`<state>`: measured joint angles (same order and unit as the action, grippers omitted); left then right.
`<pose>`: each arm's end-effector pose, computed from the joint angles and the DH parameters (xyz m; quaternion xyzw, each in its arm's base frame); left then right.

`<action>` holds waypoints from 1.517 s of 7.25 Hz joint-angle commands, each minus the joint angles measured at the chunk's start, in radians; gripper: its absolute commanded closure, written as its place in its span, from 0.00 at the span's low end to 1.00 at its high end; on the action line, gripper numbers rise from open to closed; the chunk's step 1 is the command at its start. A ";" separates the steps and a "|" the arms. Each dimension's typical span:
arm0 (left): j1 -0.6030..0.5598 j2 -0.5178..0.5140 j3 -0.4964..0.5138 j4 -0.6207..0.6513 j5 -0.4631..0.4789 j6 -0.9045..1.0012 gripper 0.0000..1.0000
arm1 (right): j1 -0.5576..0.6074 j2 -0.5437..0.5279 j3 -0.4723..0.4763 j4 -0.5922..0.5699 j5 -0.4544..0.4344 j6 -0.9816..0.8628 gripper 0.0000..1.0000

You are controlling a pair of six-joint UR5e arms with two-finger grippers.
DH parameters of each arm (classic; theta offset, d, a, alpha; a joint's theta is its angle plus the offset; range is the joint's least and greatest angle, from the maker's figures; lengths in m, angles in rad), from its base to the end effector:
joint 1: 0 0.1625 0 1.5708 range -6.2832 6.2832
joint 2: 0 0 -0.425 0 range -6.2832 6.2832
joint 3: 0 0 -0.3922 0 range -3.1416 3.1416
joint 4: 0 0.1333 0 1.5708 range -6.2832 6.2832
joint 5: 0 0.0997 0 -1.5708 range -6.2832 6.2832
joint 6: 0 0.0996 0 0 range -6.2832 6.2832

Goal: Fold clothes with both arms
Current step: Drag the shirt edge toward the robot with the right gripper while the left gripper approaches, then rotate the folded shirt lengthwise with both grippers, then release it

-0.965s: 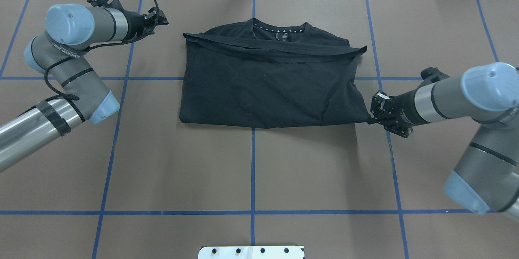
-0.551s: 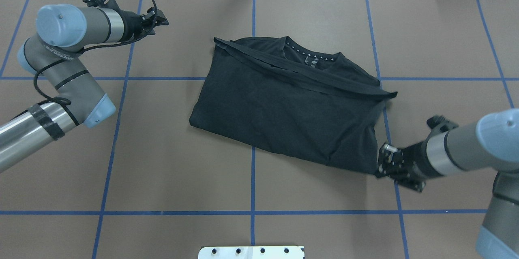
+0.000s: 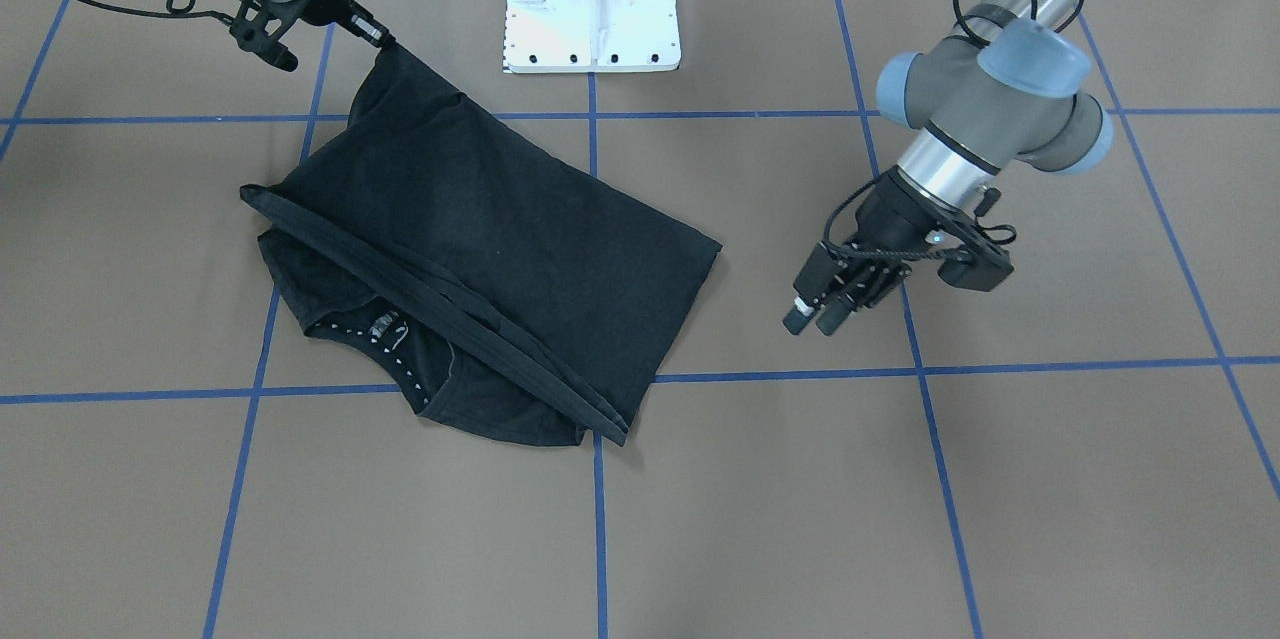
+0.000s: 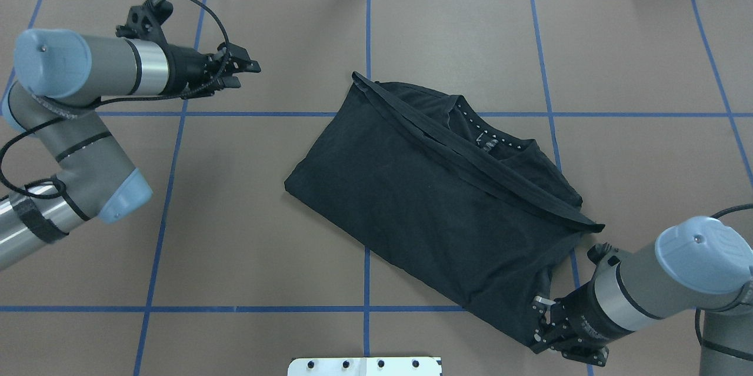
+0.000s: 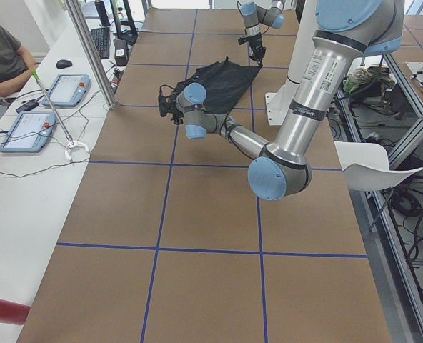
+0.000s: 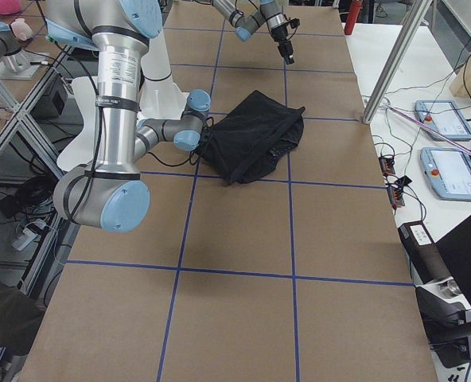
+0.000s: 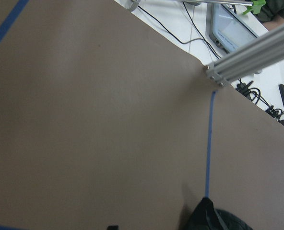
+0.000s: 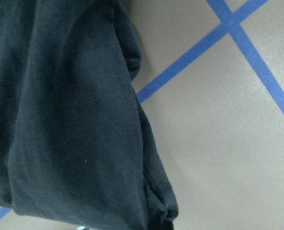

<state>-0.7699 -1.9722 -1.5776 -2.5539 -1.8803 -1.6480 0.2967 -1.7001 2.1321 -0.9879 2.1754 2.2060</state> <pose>0.3858 -0.5174 0.3169 0.1037 0.6358 -0.2217 0.7320 -0.3827 -0.1972 0.3783 -0.3346 -0.4135 0.2456 0.8104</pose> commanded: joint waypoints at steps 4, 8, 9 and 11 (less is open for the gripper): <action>0.311 0.004 -0.104 0.243 0.231 -0.113 0.41 | -0.045 -0.001 0.015 0.000 0.004 0.041 1.00; 0.340 0.001 -0.139 0.411 0.227 -0.095 0.43 | -0.041 -0.001 0.015 0.000 0.004 0.041 1.00; 0.343 -0.002 -0.133 0.411 0.224 -0.095 0.43 | -0.039 -0.001 0.015 0.000 0.004 0.043 1.00; 0.345 -0.002 -0.133 0.412 0.224 -0.095 0.54 | -0.028 -0.001 0.017 0.000 0.006 0.041 1.00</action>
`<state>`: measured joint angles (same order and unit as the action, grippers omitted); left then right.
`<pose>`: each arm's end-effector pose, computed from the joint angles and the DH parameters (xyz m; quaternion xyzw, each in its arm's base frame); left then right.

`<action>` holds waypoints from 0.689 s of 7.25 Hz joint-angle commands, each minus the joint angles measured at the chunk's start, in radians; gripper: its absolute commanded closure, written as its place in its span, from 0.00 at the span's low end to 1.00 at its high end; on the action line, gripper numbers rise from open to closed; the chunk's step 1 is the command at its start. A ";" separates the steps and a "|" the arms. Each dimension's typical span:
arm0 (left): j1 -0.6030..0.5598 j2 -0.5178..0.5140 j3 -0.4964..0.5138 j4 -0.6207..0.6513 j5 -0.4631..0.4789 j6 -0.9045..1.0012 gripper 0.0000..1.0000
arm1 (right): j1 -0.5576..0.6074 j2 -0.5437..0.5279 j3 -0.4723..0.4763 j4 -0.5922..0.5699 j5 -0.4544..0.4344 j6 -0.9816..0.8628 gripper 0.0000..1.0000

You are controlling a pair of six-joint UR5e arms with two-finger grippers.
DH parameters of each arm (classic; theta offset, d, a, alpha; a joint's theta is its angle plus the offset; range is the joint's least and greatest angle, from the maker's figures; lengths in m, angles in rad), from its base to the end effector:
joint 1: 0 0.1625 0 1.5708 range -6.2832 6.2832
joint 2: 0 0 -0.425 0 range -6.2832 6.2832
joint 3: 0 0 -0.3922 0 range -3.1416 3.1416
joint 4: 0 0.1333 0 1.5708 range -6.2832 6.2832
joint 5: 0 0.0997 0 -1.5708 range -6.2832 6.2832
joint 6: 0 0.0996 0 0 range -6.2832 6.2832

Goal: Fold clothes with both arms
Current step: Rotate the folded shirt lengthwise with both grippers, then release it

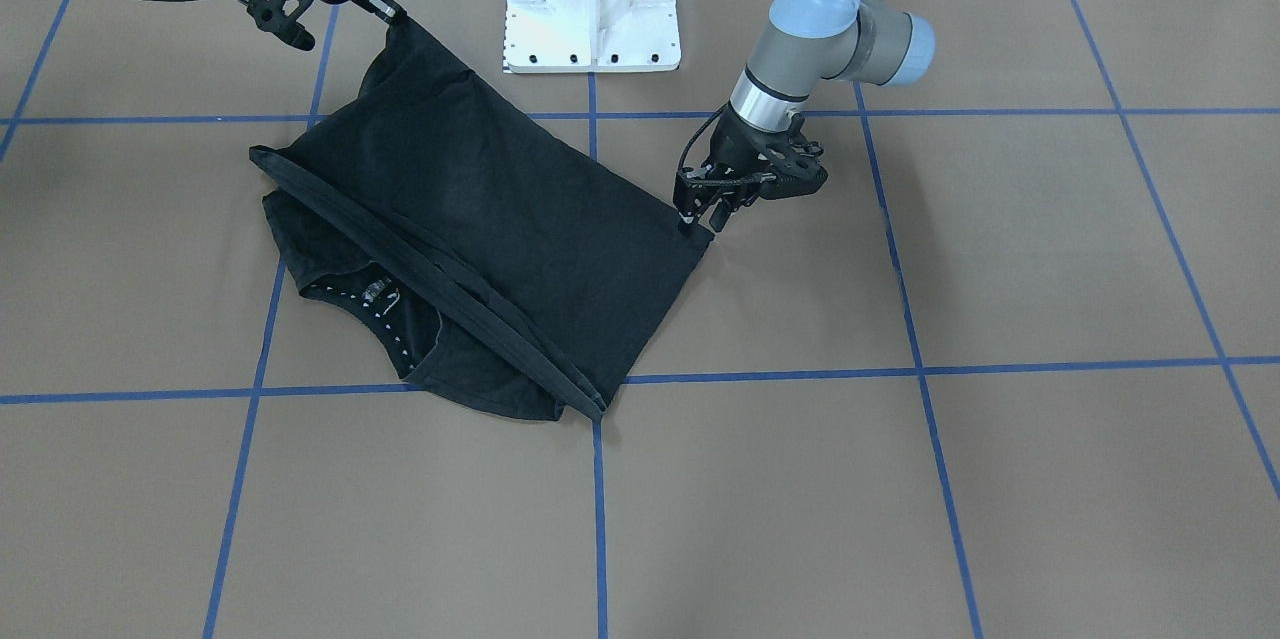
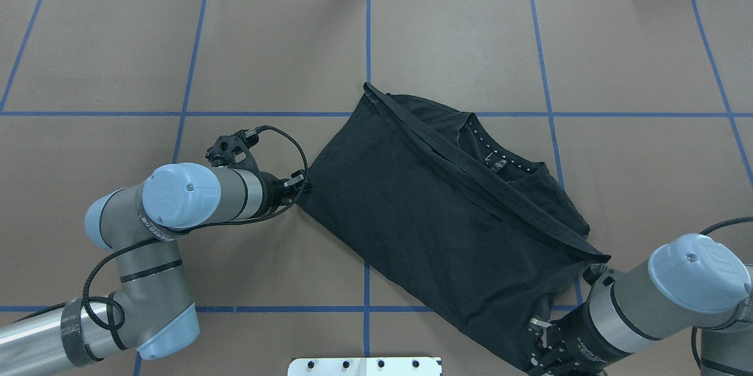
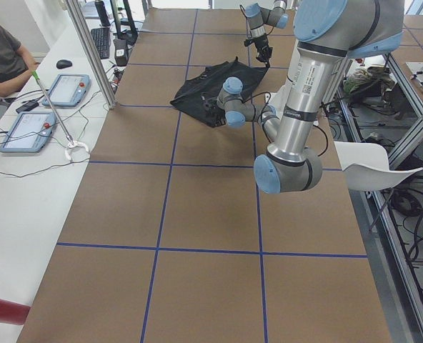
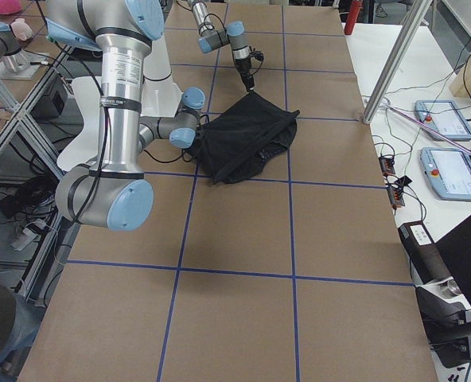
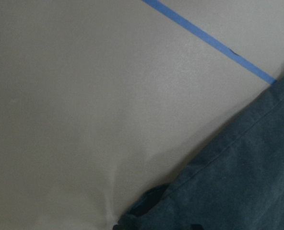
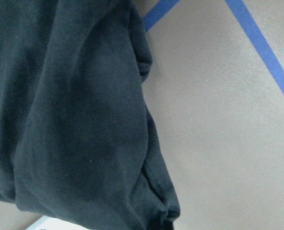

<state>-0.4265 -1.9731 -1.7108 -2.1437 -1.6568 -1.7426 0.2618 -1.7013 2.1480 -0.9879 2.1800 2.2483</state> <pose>0.5268 -0.3764 0.3053 0.0310 0.5290 -0.2281 0.8168 -0.3857 -0.1824 0.3711 -0.3523 -0.4057 0.2441 0.8073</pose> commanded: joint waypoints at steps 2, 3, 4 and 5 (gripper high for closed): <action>0.002 0.000 0.002 0.002 -0.001 0.000 1.00 | 0.014 -0.001 0.001 0.000 0.001 -0.001 0.81; 0.000 0.002 0.000 0.002 -0.001 0.002 1.00 | 0.017 -0.003 0.001 0.000 0.001 0.000 0.86; -0.005 0.003 -0.001 0.001 0.002 0.030 1.00 | 0.019 -0.011 0.007 0.000 0.001 0.002 1.00; -0.026 0.002 -0.001 0.001 0.002 0.079 1.00 | 0.020 -0.008 0.007 0.000 0.001 0.034 1.00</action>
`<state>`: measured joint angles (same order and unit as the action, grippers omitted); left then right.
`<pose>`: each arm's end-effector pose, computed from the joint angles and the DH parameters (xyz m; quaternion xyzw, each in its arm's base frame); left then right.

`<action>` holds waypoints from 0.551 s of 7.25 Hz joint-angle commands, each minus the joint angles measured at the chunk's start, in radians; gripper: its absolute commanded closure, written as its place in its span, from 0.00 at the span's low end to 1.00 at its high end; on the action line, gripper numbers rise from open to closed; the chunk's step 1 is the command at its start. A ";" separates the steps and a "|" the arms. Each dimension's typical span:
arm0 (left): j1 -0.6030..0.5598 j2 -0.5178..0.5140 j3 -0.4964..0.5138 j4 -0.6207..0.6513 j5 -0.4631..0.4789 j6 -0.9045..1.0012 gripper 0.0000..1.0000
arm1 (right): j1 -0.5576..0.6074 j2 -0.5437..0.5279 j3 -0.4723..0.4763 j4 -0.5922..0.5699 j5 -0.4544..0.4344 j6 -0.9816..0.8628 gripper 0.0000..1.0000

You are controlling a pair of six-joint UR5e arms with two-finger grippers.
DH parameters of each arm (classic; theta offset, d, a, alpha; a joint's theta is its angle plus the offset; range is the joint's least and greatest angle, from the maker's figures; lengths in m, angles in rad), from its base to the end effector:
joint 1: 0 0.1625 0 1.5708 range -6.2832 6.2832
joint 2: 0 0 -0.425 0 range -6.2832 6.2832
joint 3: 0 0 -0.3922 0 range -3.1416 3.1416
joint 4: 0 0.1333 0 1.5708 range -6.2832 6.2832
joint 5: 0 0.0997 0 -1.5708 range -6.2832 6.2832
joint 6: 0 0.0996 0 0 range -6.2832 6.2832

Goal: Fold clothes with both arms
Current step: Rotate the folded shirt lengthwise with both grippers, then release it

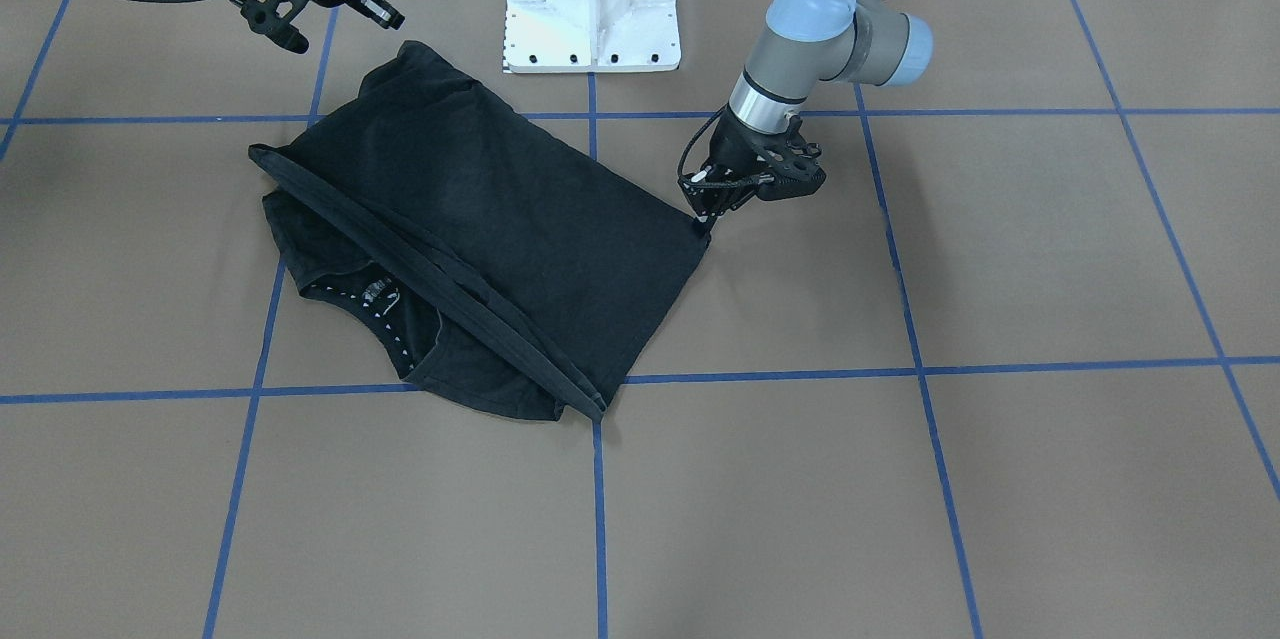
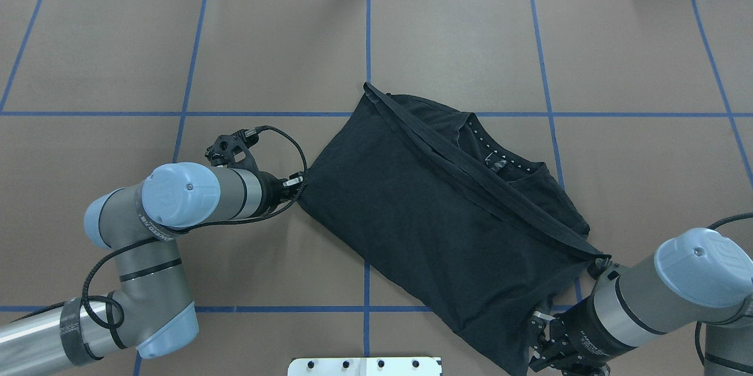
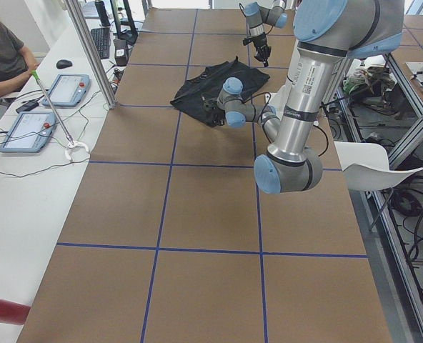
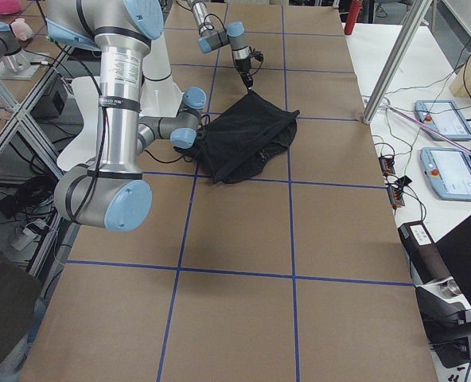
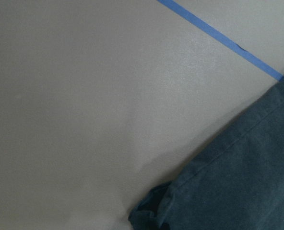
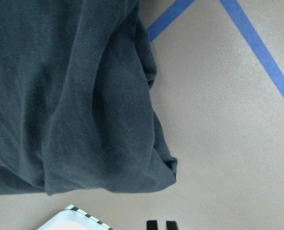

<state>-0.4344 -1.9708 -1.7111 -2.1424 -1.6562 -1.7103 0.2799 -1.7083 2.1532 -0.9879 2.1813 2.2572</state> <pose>0.5235 -0.3804 0.3068 0.0416 0.5269 -0.2186 0.8203 -0.3799 -0.1885 0.3715 -0.3510 -0.4064 0.2550 0.8041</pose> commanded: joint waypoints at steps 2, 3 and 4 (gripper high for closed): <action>-0.105 -0.003 0.031 -0.004 0.001 0.140 1.00 | 0.028 -0.002 0.020 0.000 0.003 0.028 1.00; -0.172 -0.022 0.074 -0.016 -0.002 0.197 1.00 | 0.053 -0.002 0.020 0.000 0.006 0.028 1.00; -0.231 -0.113 0.181 -0.043 -0.002 0.231 1.00 | 0.105 0.002 0.020 0.002 0.006 0.025 0.94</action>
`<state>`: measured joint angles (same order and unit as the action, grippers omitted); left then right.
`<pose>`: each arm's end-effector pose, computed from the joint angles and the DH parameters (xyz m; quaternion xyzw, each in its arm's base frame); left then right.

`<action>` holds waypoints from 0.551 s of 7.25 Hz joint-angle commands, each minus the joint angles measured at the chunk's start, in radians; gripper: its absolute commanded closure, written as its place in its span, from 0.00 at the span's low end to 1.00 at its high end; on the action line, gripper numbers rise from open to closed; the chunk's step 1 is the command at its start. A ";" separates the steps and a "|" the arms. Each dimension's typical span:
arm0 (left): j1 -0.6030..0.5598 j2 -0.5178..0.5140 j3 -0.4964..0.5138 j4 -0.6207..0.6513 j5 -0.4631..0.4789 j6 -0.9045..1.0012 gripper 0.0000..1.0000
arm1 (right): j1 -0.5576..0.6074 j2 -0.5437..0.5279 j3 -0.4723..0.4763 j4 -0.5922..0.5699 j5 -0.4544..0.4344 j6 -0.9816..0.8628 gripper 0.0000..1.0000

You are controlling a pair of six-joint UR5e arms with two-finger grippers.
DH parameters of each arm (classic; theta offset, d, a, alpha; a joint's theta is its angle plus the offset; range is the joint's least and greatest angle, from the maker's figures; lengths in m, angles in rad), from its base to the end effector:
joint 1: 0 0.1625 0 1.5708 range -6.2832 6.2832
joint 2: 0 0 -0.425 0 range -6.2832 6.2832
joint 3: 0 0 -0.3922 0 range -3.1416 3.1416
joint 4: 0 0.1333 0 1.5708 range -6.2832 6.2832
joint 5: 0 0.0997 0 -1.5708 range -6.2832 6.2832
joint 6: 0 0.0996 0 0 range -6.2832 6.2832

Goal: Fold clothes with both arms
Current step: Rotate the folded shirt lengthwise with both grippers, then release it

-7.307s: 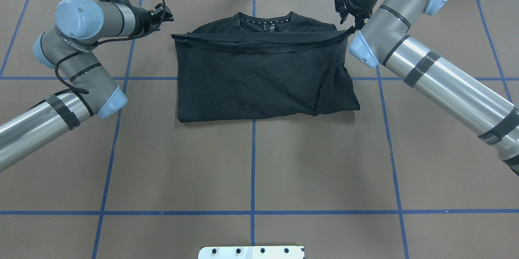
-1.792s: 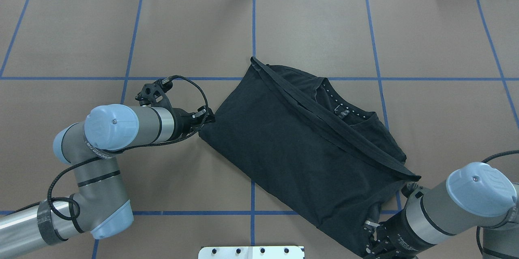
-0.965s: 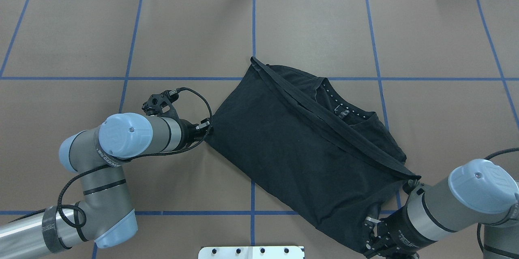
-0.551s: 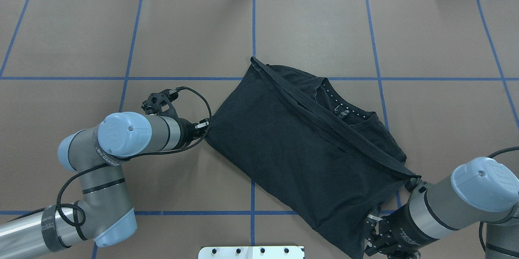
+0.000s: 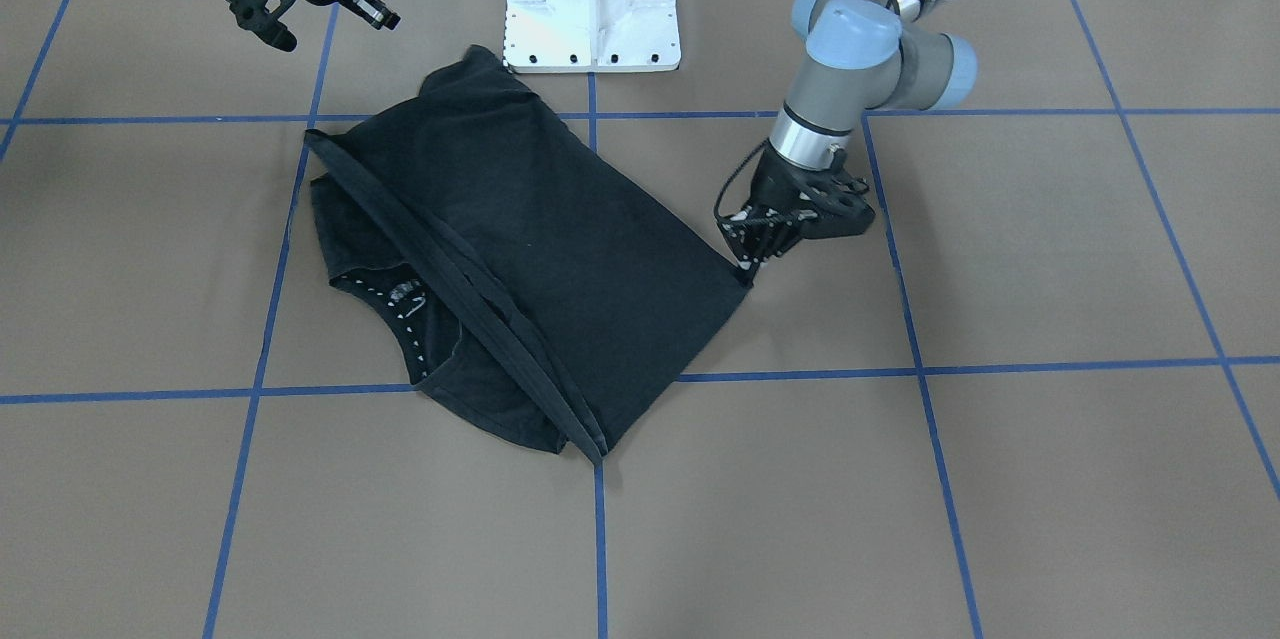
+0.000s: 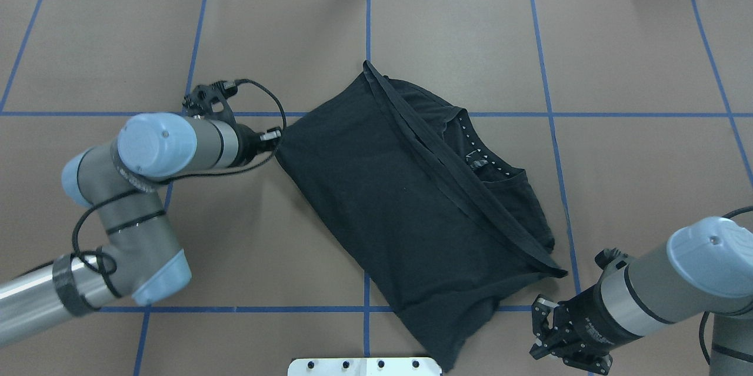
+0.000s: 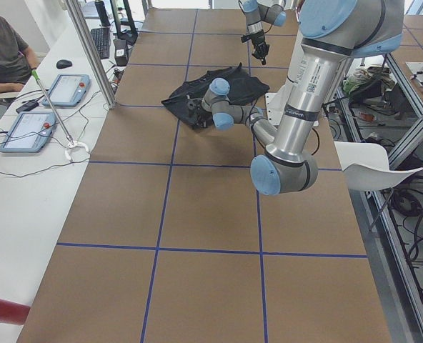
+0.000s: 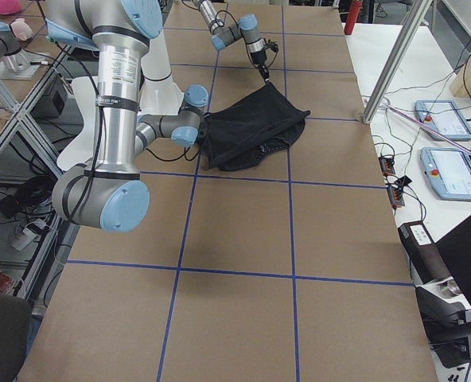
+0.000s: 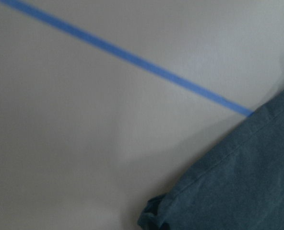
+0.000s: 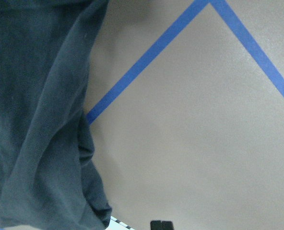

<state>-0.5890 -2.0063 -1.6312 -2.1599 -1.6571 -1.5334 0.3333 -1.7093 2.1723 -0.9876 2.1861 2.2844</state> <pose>0.4783 -0.4695 0.3194 0.1238 0.5021 -0.2116 0.8294 -0.3651 -0.2066 0.3627 -0.3476 -0.4179 0.2817 0.7907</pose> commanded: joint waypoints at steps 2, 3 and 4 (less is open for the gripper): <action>-0.155 -0.327 0.456 -0.169 -0.003 0.058 1.00 | 0.145 0.016 -0.005 0.001 0.000 -0.006 0.70; -0.176 -0.404 0.613 -0.263 -0.012 0.067 1.00 | 0.200 0.031 -0.008 0.001 -0.002 -0.016 0.61; -0.195 -0.480 0.745 -0.332 -0.019 0.081 1.00 | 0.243 0.057 -0.021 0.001 -0.006 -0.022 0.55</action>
<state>-0.7556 -2.3839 -1.0675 -2.3953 -1.6678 -1.4671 0.5172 -1.6784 2.1628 -0.9864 2.1840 2.2709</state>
